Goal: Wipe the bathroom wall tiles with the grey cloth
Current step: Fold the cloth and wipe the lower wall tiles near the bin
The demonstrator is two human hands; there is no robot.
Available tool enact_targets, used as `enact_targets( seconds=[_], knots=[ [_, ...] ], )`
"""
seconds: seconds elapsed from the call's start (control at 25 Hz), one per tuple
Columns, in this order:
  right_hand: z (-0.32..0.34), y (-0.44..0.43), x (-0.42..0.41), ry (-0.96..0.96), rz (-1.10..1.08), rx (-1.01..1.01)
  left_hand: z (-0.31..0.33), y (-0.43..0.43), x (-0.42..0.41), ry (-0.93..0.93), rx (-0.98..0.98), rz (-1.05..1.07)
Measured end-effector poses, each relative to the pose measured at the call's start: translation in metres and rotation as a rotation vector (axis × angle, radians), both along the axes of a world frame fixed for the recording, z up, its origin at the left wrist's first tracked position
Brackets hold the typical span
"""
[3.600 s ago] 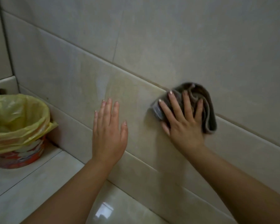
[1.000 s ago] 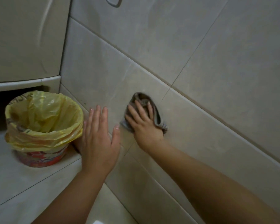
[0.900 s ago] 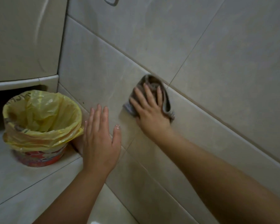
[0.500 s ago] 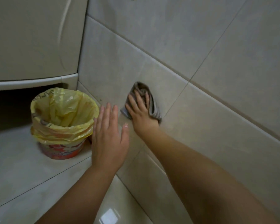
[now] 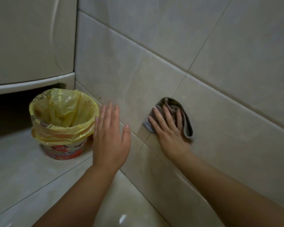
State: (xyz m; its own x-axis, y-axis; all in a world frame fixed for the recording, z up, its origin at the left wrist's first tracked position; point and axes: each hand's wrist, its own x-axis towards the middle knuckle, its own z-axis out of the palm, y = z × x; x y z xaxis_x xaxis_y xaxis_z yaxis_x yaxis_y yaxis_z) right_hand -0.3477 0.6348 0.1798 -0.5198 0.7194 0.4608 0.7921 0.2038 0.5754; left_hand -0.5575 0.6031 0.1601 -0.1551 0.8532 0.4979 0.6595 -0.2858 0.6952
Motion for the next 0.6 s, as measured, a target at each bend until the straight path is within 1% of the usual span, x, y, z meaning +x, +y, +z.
enact_targets(
  seconds=[0.04,0.12,0.2,0.24,0.32,0.44,0.52,0.6],
  knots=[
    [0.000,0.011,-0.009,-0.029,-0.010,-0.007,0.002,0.000,0.006,-0.006,0.004,-0.001],
    [-0.020,0.023,-0.014,-0.147,0.002,-0.068,0.007,0.000,0.019,-0.024,0.016,-0.006],
    [-0.053,0.008,0.003,-0.255,-0.010,-0.154,0.012,0.000,0.029,-0.031,0.014,-0.023],
    [-0.063,-0.008,0.017,-0.273,-0.010,-0.180,0.013,0.000,0.032,-0.027,0.014,-0.031],
    [-0.065,-0.048,0.046,-0.245,0.022,-0.177,0.014,-0.003,0.036,-0.016,0.015,-0.049],
    [-0.016,-0.082,0.064,-0.122,0.011,-0.096,0.013,-0.013,0.047,0.007,0.009,-0.093],
    [0.017,-0.072,0.056,-0.023,-0.026,0.010,0.013,-0.020,0.055,0.033,0.003,-0.119],
    [0.024,-0.050,0.039,0.021,-0.022,0.061,0.013,-0.022,0.060,0.040,0.003,-0.125]
  ],
)
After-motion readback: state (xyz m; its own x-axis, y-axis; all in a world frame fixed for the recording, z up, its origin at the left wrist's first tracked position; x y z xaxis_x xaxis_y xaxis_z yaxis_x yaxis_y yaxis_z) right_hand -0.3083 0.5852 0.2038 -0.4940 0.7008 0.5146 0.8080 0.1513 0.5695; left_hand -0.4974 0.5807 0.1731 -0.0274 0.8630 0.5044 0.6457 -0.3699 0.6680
